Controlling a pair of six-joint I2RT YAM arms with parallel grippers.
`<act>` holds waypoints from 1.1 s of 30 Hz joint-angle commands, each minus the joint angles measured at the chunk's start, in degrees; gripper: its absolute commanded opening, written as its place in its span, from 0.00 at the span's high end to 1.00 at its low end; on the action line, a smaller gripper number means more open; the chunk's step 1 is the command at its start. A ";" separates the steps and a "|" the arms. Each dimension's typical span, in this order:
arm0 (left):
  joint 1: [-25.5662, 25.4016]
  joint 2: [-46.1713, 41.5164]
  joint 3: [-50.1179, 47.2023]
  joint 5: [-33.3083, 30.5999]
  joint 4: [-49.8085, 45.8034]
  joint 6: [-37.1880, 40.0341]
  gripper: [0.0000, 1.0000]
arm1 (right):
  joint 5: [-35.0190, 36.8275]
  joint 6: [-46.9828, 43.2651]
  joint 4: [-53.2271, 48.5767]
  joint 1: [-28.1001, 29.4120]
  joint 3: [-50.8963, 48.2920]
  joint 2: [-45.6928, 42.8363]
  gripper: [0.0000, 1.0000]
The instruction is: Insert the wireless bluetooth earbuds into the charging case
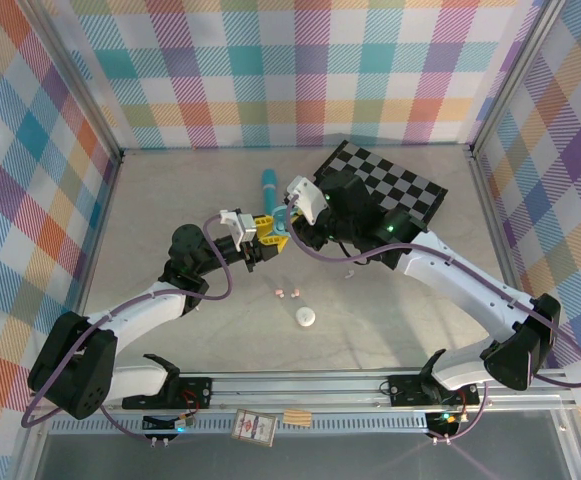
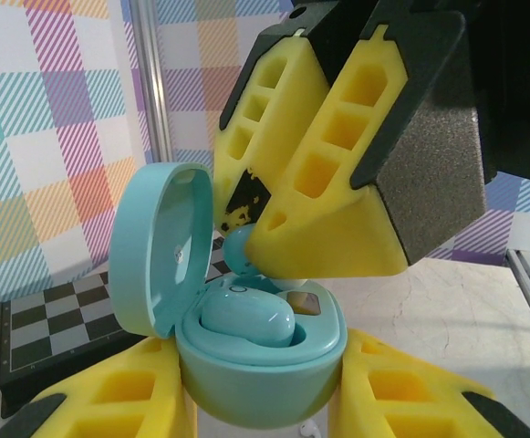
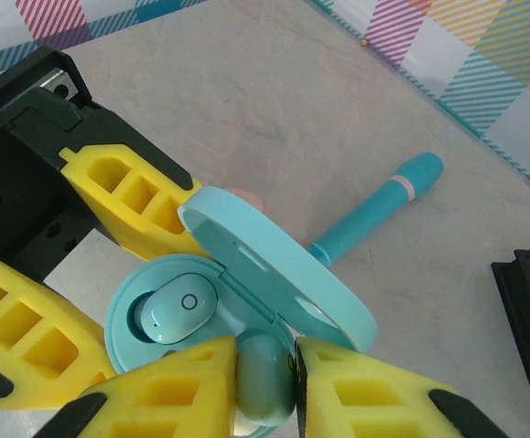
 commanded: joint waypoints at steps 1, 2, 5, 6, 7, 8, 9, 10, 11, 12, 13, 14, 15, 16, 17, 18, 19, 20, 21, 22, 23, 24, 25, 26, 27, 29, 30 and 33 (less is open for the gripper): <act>-0.57 0.00 1.96 1.13 3.69 -0.87 0.72 | -0.86 -1.04 0.69 0.35 -0.99 0.24 0.76; -0.57 0.02 1.98 1.20 3.75 -0.88 0.72 | -0.75 -1.04 1.01 0.37 -1.08 0.14 0.76; -0.58 -0.10 1.87 1.12 3.84 -0.88 0.72 | -0.47 -1.04 0.95 0.39 -1.08 0.16 0.76; -0.57 -0.17 1.89 1.14 3.85 -0.88 0.72 | -0.67 -1.04 1.04 0.38 -1.09 0.01 0.75; -0.54 -0.12 1.85 1.07 3.84 -0.88 0.72 | -0.97 -0.97 1.05 0.38 -1.10 -0.02 0.75; -0.57 -0.19 1.86 1.06 3.84 -0.88 0.72 | -1.35 -0.89 1.09 0.37 -1.10 -0.16 0.73; -0.57 -0.20 1.87 1.09 3.84 -0.88 0.72 | -1.58 -0.80 1.12 0.38 -1.16 -0.33 0.72; -0.64 -0.05 1.87 1.06 3.84 -0.94 0.72 | -1.75 -0.61 1.11 0.39 -1.04 -0.35 0.71; -0.61 -0.11 1.87 1.06 3.84 -0.85 0.72 | -1.84 -0.56 1.01 0.42 -0.96 -0.38 0.70; -0.65 0.01 1.87 1.02 3.92 -0.88 0.72 | -1.88 -0.39 0.96 0.40 -0.90 -0.47 0.69; -0.65 0.13 1.80 1.11 4.00 -0.92 0.72 | -2.04 -0.25 1.19 0.43 -0.83 -0.60 0.68; -0.61 0.11 1.82 1.10 4.02 -0.93 0.72 | -2.10 -0.11 1.24 0.38 -0.77 -0.72 0.68; -0.62 0.18 1.78 1.15 4.15 -0.96 0.72 | -2.14 0.14 1.42 0.40 -0.80 -0.84 0.68; -0.60 0.25 1.78 1.11 4.21 -1.00 0.72 | -2.23 0.34 1.55 0.42 -0.81 -0.98 0.68; -0.66 0.26 1.76 1.14 4.28 -1.01 0.72 | -2.37 0.53 1.66 0.41 -0.77 -1.15 0.67; -0.65 0.24 1.78 1.15 4.28 -1.05 0.72 | -2.48 0.79 1.87 0.37 -0.86 -1.30 0.67; -0.65 0.24 1.73 1.14 4.28 -1.04 0.72 | -2.63 1.04 2.00 0.38 -0.91 -1.50 0.66; -0.64 0.31 1.68 1.06 4.37 -1.05 0.72 | -2.67 1.27 1.95 0.42 -0.91 -1.67 0.65; -0.65 0.27 1.70 1.04 4.37 -1.05 0.72 | -2.82 1.65 2.01 0.37 -0.97 -1.93 0.64; -0.58 0.18 1.69 1.04 4.37 -1.01 0.72 | -2.89 2.04 2.37 0.40 -1.05 -2.36 0.64; -0.66 0.20 1.54 0.99 4.37 -1.05 0.72 | -3.07 2.44 2.62 0.37 -1.18 -2.84 0.63; -0.66 0.16 1.55 0.93 4.38 -1.05 0.72 | -3.35 2.88 3.01 0.30 -1.42 -3.36 0.62; -0.66 0.11 1.41 0.85 4.44 -1.02 0.72 | -3.63 3.29 3.31 0.20 -1.59 -3.94 0.61; -0.59 0.08 1.43 0.89 4.46 -1.05 0.72 | -3.80 3.62 3.61 0.25 -1.76 -4.51 0.60; -0.65 0.14 1.43 0.88 4.46 -1.05 0.72 | -4.11 4.08 3.90 0.29 -1.99 -5.05 0.60; -0.59 0.05 1.39 0.89 4.46 -1.03 0.72 | -4.43 4.69 4.44 0.11 -2.43 -6.01 0.59; -0.61 -0.02 1.39 0.88 4.46 -1.04 0.72 | -4.60 5.13 4.72 0.02 -2.72 -6.42 0.58; -0.64 -0.14 1.43 0.97 4.52 -1.03 0.72 | -4.69 6.56 5.38 -0.48 -3.35 -7.38 0.56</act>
